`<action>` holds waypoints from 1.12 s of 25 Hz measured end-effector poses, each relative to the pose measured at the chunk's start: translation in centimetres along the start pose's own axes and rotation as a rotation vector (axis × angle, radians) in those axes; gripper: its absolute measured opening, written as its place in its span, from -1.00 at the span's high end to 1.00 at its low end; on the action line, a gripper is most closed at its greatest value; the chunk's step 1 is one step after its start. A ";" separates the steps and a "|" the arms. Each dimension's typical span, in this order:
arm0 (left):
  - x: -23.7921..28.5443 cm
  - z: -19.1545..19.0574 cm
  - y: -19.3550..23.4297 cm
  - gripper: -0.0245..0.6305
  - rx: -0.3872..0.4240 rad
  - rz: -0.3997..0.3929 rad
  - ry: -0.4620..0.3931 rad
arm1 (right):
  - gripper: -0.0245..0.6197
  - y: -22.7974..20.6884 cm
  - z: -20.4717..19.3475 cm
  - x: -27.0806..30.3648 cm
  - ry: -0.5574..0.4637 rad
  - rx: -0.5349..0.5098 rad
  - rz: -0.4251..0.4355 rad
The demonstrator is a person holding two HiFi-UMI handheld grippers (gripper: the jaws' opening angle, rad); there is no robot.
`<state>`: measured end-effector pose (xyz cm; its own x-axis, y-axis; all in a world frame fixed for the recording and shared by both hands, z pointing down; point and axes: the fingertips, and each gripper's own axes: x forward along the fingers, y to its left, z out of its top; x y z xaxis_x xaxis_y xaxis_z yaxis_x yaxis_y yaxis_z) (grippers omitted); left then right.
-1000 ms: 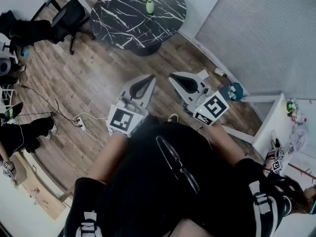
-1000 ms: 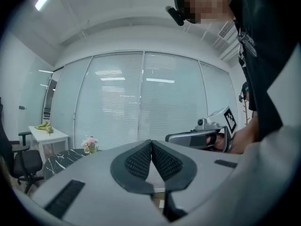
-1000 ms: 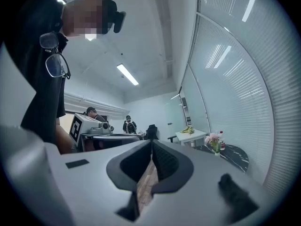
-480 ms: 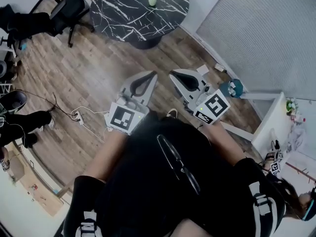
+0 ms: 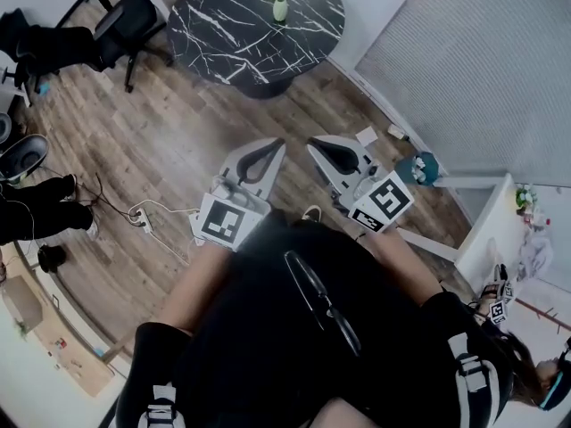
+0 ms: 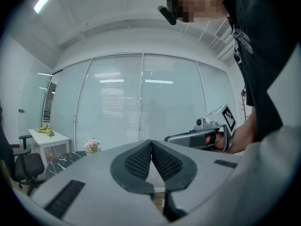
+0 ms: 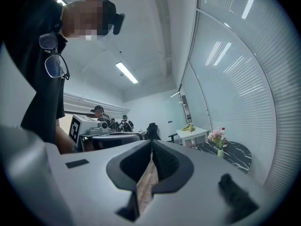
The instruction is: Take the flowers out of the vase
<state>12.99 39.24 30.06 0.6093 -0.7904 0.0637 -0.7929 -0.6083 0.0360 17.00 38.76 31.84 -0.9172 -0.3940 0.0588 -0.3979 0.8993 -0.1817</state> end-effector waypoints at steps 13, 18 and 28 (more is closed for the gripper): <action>-2.3 -0.2 5.0 0.89 -0.010 -0.041 -0.016 | 0.85 0.4 0.3 5.7 0.012 -0.028 -0.058; -3.0 -0.4 7.8 0.89 -0.019 -0.070 -0.015 | 0.85 0.9 0.6 8.7 0.003 -0.021 -0.066; -2.7 -0.5 11.2 0.89 -0.025 -0.119 -0.016 | 0.85 -0.3 1.3 12.1 -0.012 -0.030 -0.115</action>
<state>2.45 34.60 30.79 0.6992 -0.7137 0.0418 -0.7147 -0.6962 0.0672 6.04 33.50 31.32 -0.8653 -0.4969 0.0654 -0.5009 0.8533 -0.1450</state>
